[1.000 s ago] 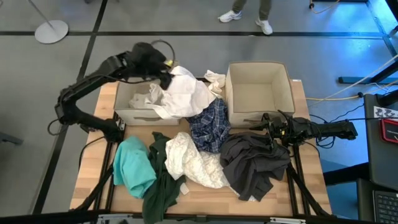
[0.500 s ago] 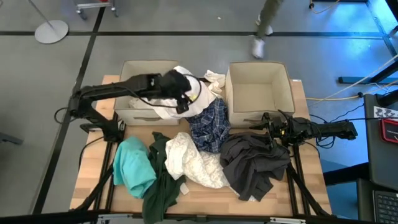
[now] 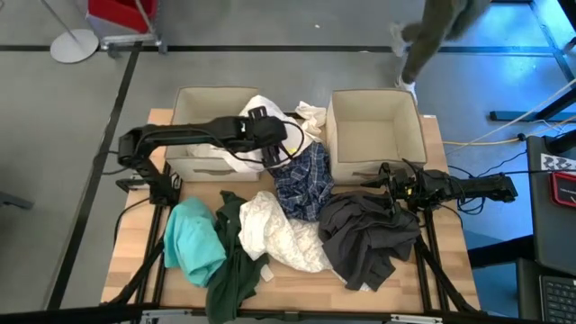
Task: Sort clothes
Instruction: Put the white shirt into the left brown bin
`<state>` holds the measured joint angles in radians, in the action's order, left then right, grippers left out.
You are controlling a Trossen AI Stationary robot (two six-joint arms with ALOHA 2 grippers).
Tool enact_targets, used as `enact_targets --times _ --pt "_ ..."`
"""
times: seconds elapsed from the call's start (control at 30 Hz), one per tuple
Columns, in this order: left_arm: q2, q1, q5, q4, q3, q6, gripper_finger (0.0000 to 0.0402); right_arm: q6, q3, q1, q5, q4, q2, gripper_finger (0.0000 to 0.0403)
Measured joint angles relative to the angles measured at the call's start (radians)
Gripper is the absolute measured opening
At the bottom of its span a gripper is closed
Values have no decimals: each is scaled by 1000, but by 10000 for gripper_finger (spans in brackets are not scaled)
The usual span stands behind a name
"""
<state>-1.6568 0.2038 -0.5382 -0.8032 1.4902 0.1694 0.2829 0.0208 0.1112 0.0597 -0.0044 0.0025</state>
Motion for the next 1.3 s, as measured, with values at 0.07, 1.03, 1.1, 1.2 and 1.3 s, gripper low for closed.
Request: enact_targets --times 0.07,1.03,1.1,1.2,1.3 --pt "-15 2 -1 -1 0 7 243 0 0 0 0 0 0 209" --pt "38 -6 -188 -40 -1 126 2 0 0 0 0 0 2 209" --pt "94 -5 -190 -21 -1 123 1 0 0 0 0 0 2 209" --pt "184 -3 -222 -8 -1 122 1 0 0 0 0 0 2 209" --pt "284 -3 -298 2 -1 133 1 0 0 0 1 1 2 209"
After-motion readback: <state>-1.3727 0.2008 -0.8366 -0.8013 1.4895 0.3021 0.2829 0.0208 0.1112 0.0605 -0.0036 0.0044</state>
